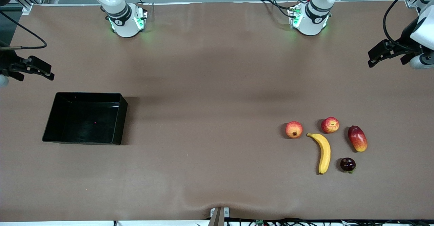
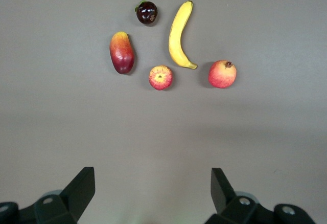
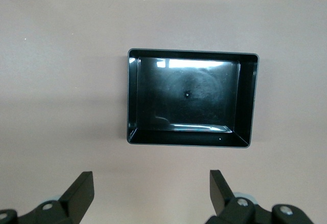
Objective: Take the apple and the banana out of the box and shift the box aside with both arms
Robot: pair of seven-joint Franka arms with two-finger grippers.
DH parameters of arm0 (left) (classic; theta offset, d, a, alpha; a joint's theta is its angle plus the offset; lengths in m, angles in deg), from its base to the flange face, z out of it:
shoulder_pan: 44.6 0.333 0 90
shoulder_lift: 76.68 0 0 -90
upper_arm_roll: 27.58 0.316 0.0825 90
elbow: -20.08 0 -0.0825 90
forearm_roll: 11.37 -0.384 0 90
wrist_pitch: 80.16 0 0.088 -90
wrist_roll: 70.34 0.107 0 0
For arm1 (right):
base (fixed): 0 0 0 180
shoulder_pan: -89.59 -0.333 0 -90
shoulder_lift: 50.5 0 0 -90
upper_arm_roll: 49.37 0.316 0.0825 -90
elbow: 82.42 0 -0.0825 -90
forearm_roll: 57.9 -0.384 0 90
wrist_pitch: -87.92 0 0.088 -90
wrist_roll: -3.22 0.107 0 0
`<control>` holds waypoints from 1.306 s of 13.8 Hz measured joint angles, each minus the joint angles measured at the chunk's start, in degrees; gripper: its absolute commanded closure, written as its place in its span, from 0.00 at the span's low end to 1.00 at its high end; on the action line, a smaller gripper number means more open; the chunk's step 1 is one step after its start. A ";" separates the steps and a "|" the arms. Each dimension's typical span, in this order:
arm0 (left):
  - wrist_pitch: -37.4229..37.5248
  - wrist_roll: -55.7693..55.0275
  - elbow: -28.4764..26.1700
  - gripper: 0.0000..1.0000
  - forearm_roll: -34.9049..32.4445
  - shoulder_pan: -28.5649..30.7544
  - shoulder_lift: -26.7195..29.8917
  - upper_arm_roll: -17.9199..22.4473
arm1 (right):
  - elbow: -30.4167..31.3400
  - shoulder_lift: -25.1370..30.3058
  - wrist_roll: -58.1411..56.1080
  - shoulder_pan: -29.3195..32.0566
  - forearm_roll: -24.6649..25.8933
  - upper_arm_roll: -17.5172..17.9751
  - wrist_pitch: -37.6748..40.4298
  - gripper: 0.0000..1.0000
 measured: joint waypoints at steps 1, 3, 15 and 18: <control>0.00 0.01 -0.07 0.00 0.00 0.11 -0.02 0.00 | 0.00 0.12 0.00 0.00 0.00 0.06 0.00 0.00; -0.02 0.01 -0.11 0.00 0.00 0.12 -0.16 -0.01 | 0.00 0.21 0.01 0.00 0.00 0.07 0.02 0.00; -0.20 0.02 0.43 0.00 0.00 0.14 -0.55 -0.01 | -0.47 0.40 0.26 0.23 0.09 -0.28 1.63 0.00; -0.20 0.02 0.43 0.00 0.00 0.16 -0.56 0.00 | -0.47 0.40 0.26 0.23 0.09 -0.22 1.63 0.00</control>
